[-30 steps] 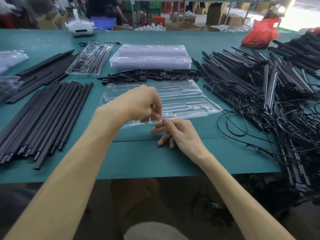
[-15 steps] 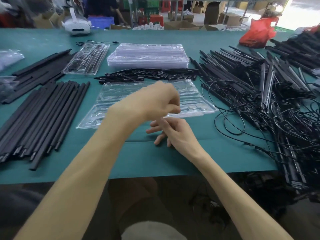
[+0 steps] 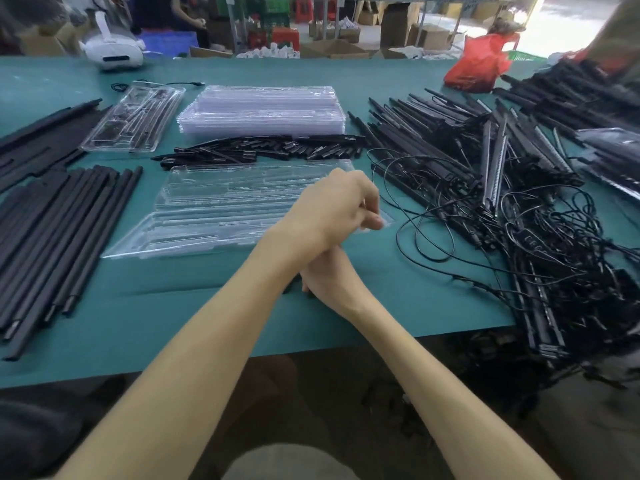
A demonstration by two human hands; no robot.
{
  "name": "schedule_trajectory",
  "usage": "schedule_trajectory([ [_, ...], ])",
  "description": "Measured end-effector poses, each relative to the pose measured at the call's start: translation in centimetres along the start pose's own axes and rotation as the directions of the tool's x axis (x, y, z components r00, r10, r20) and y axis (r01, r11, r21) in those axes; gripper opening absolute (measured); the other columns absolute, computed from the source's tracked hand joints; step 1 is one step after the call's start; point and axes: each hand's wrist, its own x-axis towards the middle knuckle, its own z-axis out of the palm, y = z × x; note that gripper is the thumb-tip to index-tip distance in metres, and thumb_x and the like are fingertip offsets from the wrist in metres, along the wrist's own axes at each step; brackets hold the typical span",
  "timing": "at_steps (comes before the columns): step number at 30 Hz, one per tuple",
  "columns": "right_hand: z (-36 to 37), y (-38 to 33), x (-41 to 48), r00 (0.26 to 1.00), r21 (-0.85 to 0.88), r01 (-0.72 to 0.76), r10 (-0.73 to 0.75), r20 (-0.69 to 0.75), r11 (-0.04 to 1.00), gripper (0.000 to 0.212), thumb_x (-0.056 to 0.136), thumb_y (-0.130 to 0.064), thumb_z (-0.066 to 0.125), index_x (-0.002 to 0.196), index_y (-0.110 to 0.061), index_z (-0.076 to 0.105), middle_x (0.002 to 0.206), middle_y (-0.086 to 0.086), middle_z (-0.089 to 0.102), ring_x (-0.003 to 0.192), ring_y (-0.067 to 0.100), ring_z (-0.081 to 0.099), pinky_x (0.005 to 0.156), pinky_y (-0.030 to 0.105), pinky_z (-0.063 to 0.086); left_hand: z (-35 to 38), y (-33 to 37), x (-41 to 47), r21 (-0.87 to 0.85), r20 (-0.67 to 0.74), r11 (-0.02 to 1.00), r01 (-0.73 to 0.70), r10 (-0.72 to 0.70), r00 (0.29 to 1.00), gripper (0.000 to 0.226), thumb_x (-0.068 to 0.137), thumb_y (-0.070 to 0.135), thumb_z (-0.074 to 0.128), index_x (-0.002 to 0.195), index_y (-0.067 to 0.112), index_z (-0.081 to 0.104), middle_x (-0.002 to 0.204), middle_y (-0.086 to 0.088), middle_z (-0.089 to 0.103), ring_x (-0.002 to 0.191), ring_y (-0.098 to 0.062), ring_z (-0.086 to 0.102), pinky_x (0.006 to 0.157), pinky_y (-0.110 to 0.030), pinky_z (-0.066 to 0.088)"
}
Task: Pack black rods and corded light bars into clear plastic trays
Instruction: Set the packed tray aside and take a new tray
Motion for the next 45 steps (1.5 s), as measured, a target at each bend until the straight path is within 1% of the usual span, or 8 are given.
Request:
schedule_trajectory([
  [3, 0.0, -0.1, 0.0, 1.0, 0.006, 0.008, -0.008, 0.0, 1.0, 0.03, 0.091, -0.003, 0.036, 0.071, -0.023, 0.045, 0.042, -0.021, 0.056, 0.038, -0.004, 0.054, 0.038, 0.011, 0.035, 0.0, -0.2, 0.4, -0.038, 0.022, 0.999, 0.023, -0.023, 0.999, 0.009, 0.083, 0.026, 0.082, 0.08, 0.023, 0.075, 0.068, 0.01, 0.068, 0.054, 0.004, 0.055, 0.066, -0.028, 0.049],
  [10, 0.1, 0.1, 0.0, 1.0, 0.006, -0.003, 0.003, 0.008, 1.0, 0.02, 0.085, -0.018, 0.036, 0.08, -0.014, 0.055, 0.056, -0.004, 0.069, 0.042, 0.004, 0.058, 0.045, 0.03, 0.048, 0.4, -0.4, 0.7, -0.075, 0.045, 0.996, 0.057, -0.053, 0.998, 0.016, 0.083, 0.029, 0.081, 0.071, 0.027, 0.071, 0.066, 0.009, 0.07, 0.05, 0.004, 0.056, 0.065, -0.027, 0.052],
  [16, 0.0, 0.1, -0.1, 1.0, -0.01, -0.011, 0.011, 0.008, 1.0, 0.025, 0.09, -0.012, 0.034, 0.075, -0.019, 0.053, 0.051, -0.013, 0.065, 0.043, 0.001, 0.059, 0.048, 0.028, 0.05, 0.6, -0.4, 0.3, -0.067, 0.051, 0.996, 0.058, -0.055, 0.997, 0.015, 0.089, 0.029, 0.076, 0.075, 0.025, 0.071, 0.072, 0.008, 0.071, 0.063, -0.003, 0.062, 0.076, -0.035, 0.058],
  [21, -0.2, 0.2, -0.4, 0.998, 0.039, -0.062, 0.062, -0.008, 0.997, 0.037, 0.094, -0.001, 0.028, 0.068, -0.021, 0.046, 0.035, -0.018, 0.051, 0.039, -0.004, 0.053, 0.044, 0.007, 0.039, 1.0, 0.1, 0.2, 0.121, 0.045, 0.993, 0.008, -0.014, 0.999, 0.014, 0.1, 0.021, 0.06, 0.091, 0.014, 0.069, 0.098, -0.004, 0.073, 0.094, -0.026, 0.068, 0.086, -0.042, 0.054],
  [27, -0.4, 0.5, -0.6, 0.992, 0.061, -0.126, 0.126, 0.01, 0.99, 0.068, 0.093, 0.0, 0.035, 0.03, -0.025, 0.048, 0.034, -0.015, 0.051, 0.039, -0.003, 0.05, 0.047, 0.004, 0.038, 1.6, 0.3, -0.4, 0.299, -0.006, 0.952, -0.065, 0.07, 0.998, 0.009, 0.102, 0.013, 0.041, 0.104, 0.012, 0.05, 0.112, -0.012, 0.057, 0.1, -0.039, 0.058, 0.089, -0.049, 0.044],
  [34, -0.8, -0.2, -0.6, 0.986, 0.067, -0.167, 0.166, 0.019, 0.984, 0.047, 0.093, -0.002, 0.03, 0.052, -0.02, 0.047, 0.032, -0.013, 0.05, 0.033, -0.002, 0.046, 0.041, 0.005, 0.036, 1.2, 0.5, -0.6, 0.158, -0.052, 0.987, -0.013, 0.022, 0.998, 0.015, 0.095, 0.001, 0.038, 0.105, 0.007, 0.048, 0.114, -0.012, 0.061, 0.099, -0.036, 0.058, 0.089, -0.048, 0.043],
  [38, -0.5, -0.4, -0.6, 0.988, 0.099, -0.151, 0.149, 0.034, 0.983, 0.035, 0.091, -0.014, 0.03, 0.067, -0.018, 0.056, 0.049, -0.007, 0.065, 0.036, 0.005, 0.048, 0.045, 0.019, 0.042, 0.6, 0.8, -0.4, 0.059, -0.122, 0.998, 0.034, -0.027, 0.992, 0.02, 0.093, -0.006, 0.038, 0.099, 0.012, 0.045, 0.117, -0.007, 0.063, 0.105, -0.029, 0.059, 0.091, -0.045, 0.044],
  [45, -0.4, -0.2, -0.2, 0.99, 0.209, -0.143, 0.135, 0.051, 0.967, 0.043, 0.098, -0.028, 0.039, 0.066, -0.022, 0.068, 0.067, -0.003, 0.075, 0.042, 0.007, 0.059, 0.044, 0.025, 0.042, -1.3, 1.1, 0.1, 0.053, -0.18, 0.998, -0.046, 0.055, 0.982, 0.007, 0.102, 0.009, 0.046, 0.097, 0.014, 0.048, 0.105, 0.0, 0.061, 0.094, -0.021, 0.058, 0.077, -0.037, 0.042],
])
